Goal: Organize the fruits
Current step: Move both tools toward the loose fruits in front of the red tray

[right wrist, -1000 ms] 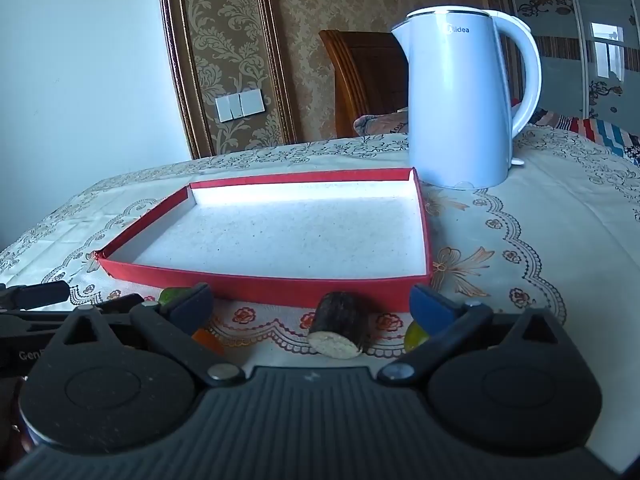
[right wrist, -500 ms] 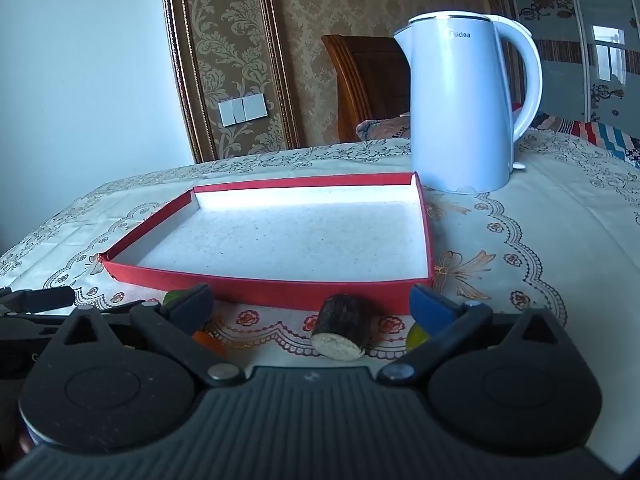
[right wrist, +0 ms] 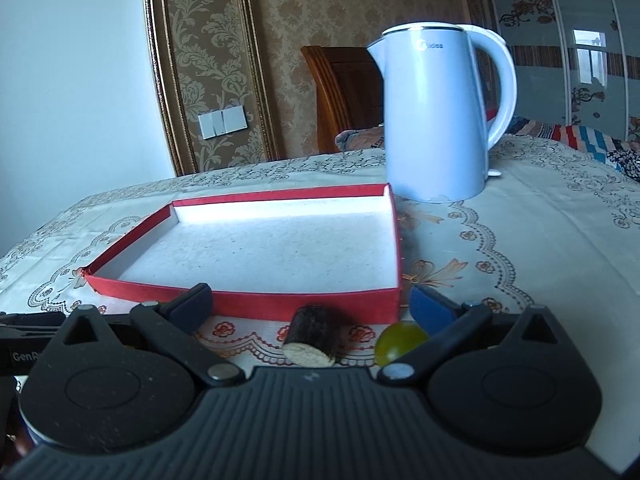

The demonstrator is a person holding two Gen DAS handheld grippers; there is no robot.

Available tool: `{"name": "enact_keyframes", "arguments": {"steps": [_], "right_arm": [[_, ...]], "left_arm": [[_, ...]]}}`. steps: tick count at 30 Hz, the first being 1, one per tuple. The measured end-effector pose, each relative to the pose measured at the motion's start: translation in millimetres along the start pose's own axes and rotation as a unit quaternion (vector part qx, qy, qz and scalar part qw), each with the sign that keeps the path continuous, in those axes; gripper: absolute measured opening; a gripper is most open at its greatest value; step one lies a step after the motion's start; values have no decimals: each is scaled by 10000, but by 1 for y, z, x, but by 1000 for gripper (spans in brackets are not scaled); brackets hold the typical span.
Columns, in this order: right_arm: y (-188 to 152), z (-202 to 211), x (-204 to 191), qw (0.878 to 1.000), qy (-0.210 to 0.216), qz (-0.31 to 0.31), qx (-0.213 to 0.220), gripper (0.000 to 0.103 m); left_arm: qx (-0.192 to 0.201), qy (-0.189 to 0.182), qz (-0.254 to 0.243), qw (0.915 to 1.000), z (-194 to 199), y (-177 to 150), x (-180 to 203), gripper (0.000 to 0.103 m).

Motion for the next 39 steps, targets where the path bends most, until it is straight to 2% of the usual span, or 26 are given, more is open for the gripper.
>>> {"name": "enact_keyframes", "arguments": {"steps": [6, 9, 16, 31, 39], "right_arm": [[-8, 23, 31, 9993, -252, -259, 113, 103], [-17, 28, 48, 9985, -490, -262, 1, 103], [-30, 22, 77, 9941, -390, -964, -311, 103], [-29, 6, 60, 9928, -715, -399, -875, 103], [-29, 2, 54, 9916, -823, -180, -986, 103]], "left_arm": [[-16, -143, 265, 9995, 3, 3, -8, 99], [-53, -141, 225, 9996, 2, 3, -8, 99], [-43, -82, 157, 9998, 1, 1, -7, 99], [-88, 23, -37, 10000, 0, -2, -1, 99], [-91, 6, -109, 9999, 1, -3, 1, 99]]}}
Point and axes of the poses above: each gripper's, at about its wrist camera, not at the fingertips, and z roughly against the way its jaws point, x to its right, y to its top, the point moved 2 cm from there along -z, roughly the way its jaws point, and after that the axes turned 9 degrees about z, right-handed, at the moved point
